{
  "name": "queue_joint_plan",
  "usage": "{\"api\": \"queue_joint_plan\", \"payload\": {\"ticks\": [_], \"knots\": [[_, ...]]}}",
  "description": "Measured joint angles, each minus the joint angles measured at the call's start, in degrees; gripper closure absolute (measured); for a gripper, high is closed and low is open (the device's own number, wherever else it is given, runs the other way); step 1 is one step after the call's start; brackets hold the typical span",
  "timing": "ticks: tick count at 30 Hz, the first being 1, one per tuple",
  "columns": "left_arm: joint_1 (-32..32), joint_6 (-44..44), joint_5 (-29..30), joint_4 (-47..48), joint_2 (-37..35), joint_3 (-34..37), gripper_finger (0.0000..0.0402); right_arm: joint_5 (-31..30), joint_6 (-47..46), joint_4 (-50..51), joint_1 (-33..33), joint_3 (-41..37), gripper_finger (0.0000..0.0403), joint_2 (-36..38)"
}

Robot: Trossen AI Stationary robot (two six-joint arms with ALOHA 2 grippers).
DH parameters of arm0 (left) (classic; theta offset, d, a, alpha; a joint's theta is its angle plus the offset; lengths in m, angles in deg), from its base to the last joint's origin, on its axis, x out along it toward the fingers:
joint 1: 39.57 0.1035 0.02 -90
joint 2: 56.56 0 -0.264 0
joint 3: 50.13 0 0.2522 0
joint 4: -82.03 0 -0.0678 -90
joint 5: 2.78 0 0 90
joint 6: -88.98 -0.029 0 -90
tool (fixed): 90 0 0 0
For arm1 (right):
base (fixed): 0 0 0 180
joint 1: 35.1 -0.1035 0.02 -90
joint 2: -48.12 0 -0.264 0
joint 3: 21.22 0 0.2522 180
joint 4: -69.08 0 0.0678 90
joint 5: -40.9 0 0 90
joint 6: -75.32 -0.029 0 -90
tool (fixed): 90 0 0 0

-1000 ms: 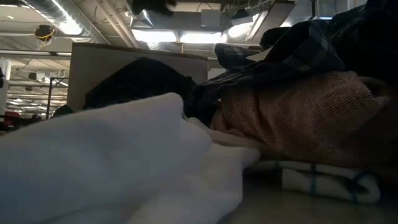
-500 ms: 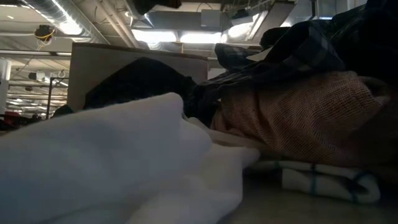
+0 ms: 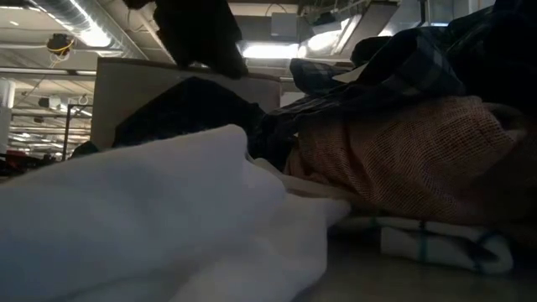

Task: Sort clothes
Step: Put the white sock into the left laundry organizer

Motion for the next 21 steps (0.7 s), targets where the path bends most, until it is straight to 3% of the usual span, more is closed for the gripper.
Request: {"api": "queue_joint_plan", "payload": {"ticks": [14,21], "knots": [[-0.52,0.87,3.2,-6.96,9.34,0.0,0.0245,2.09,-4.31,1.65,0.0,0.0,0.0391,-0.26],[-0.13,1.62,1.64,-9.1,11.81,0.02,0.0245,2.06,-4.29,2.48,0.02,0.0,0.0391,-0.26]]}}
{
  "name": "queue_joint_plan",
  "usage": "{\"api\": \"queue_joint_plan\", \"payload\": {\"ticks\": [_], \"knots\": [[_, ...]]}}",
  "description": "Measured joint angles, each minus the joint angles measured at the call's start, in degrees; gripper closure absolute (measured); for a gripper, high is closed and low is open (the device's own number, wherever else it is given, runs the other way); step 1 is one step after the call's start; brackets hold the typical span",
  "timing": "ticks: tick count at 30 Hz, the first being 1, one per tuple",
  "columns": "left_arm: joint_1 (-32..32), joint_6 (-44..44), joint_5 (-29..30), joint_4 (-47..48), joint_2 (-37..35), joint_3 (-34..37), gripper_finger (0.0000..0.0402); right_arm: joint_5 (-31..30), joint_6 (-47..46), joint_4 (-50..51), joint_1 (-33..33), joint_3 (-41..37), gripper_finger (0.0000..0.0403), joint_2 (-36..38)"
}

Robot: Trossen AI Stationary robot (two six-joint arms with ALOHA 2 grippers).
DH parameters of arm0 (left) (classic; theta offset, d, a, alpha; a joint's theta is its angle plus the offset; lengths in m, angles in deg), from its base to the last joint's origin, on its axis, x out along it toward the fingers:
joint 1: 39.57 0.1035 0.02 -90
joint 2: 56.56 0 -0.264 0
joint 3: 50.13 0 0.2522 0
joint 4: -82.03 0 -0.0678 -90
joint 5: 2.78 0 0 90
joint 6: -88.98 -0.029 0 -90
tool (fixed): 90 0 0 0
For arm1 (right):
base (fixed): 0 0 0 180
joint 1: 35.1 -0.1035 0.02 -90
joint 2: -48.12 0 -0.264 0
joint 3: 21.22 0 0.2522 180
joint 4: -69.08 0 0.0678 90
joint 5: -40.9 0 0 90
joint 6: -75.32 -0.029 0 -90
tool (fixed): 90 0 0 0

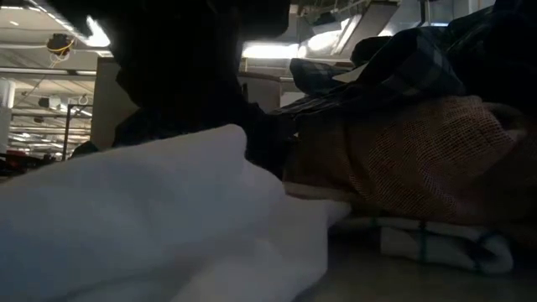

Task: Sort clothes
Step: Put the white sock into the left laundry organizer

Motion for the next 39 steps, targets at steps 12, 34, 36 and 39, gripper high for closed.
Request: {"api": "queue_joint_plan", "payload": {"ticks": [12,34,36,39], "knots": [[0.17,-2.66,0.9,-0.67,1.01,-0.02,0.0281,0.0,0.02,0.13,0.0,0.0,0.0391,0.0],[-1.2,-4.83,0.83,-0.05,-3.65,-0.03,0.0395,-0.02,0.07,0.22,0.0,0.0,0.0391,0.04],[-1.25,-5.0,0.83,0.12,-5.51,-0.09,0.0392,-0.02,0.09,0.27,0.04,0.0,0.0391,0.04],[-1.5,-6.45,1.3,1.15,-8.43,-0.09,0.0394,-0.02,0.07,0.45,0.04,0.0,0.0391,0.04]]}}
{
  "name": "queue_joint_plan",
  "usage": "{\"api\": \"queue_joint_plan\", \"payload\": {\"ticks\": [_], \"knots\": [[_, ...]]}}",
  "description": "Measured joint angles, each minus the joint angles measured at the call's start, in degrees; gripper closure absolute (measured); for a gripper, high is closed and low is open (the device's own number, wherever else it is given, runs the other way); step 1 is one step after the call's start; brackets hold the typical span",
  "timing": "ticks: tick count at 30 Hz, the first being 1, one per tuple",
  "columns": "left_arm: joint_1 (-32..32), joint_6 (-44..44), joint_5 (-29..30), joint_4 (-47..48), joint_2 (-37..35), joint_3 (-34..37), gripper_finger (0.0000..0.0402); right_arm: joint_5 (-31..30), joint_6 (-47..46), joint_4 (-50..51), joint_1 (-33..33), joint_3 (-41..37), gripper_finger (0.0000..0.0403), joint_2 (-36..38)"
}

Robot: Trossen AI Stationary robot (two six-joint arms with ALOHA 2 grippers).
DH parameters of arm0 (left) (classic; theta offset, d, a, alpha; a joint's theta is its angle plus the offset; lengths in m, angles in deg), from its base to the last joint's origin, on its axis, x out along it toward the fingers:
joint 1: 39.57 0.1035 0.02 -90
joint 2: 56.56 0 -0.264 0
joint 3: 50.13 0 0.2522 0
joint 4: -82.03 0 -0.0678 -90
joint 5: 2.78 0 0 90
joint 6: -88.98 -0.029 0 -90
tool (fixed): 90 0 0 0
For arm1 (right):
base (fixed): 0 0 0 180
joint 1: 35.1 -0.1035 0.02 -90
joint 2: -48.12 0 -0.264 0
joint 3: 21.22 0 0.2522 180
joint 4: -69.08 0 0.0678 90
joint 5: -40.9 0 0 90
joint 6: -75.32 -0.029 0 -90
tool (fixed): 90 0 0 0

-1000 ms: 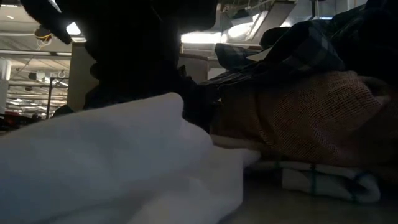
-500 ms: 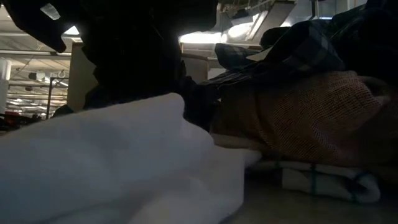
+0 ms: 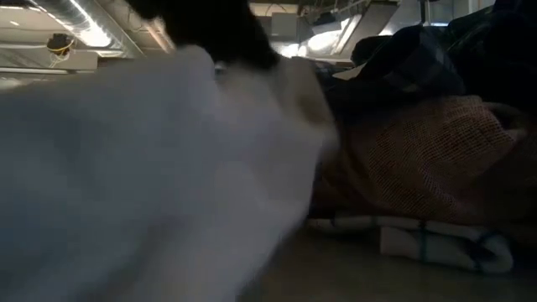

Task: Sort clothes
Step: Put the white sock into the left laundry organizer

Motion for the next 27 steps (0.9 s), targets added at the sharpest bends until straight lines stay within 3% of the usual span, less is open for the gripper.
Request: {"api": "queue_joint_plan", "payload": {"ticks": [10,17,27], "knots": [[-0.52,-10.67,4.82,-0.03,-10.13,0.0,0.0389,-0.11,0.72,1.41,0.02,0.0,0.0391,0.0],[0.39,-15.88,9.17,-0.23,-16.68,0.0,0.0387,-2.79,7.65,-1.85,0.02,0.0,0.0391,0.0],[4.35,-25.43,20.35,-0.33,-26.67,0.0,0.0387,-3.26,14.44,-1.95,0.02,0.0,0.0391,0.02]]}}
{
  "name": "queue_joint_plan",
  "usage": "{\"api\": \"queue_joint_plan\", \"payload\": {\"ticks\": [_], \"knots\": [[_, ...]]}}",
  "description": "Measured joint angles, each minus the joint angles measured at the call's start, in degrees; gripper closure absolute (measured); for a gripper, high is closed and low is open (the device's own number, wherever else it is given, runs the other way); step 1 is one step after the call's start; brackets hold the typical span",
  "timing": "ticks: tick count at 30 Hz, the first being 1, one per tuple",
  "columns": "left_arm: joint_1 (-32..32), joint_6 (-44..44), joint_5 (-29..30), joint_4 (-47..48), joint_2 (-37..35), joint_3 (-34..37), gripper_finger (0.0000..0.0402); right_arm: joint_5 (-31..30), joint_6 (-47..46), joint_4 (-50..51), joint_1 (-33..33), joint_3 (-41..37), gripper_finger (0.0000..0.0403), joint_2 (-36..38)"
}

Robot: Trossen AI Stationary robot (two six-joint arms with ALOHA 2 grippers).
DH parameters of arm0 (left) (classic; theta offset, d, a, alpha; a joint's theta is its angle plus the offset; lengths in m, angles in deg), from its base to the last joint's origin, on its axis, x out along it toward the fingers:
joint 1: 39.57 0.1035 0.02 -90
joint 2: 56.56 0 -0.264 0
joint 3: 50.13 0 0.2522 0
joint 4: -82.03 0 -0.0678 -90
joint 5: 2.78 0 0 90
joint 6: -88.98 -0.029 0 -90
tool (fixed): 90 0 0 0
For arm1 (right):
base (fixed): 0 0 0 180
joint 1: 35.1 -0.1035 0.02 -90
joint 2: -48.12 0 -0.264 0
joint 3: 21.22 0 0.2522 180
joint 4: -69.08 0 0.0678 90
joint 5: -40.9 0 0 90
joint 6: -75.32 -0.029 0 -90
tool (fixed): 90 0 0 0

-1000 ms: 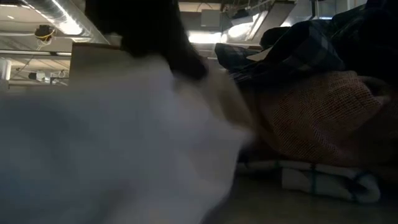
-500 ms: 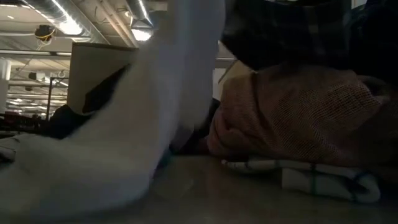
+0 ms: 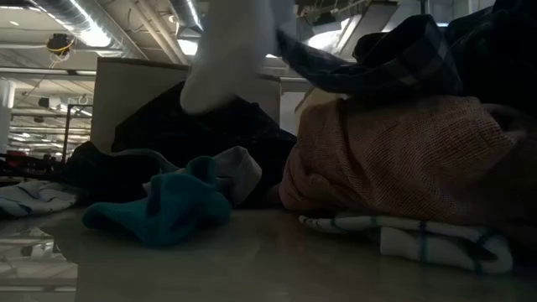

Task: Sort clothes
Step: Put the white sock into the left laundry organizer

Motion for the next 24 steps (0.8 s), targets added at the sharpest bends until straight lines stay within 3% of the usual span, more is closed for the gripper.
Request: {"api": "queue_joint_plan", "payload": {"ticks": [11,24], "knots": [[10.51,-13.85,5.62,0.41,-10.41,0.0,0.0386,-0.06,1.33,0.36,0.0,0.0,0.0391,0.0],[29.7,-20.06,5.83,0.37,-17.16,0.0,0.0386,-2.39,1.45,0.38,0.0,0.0,0.0391,0.0]]}}
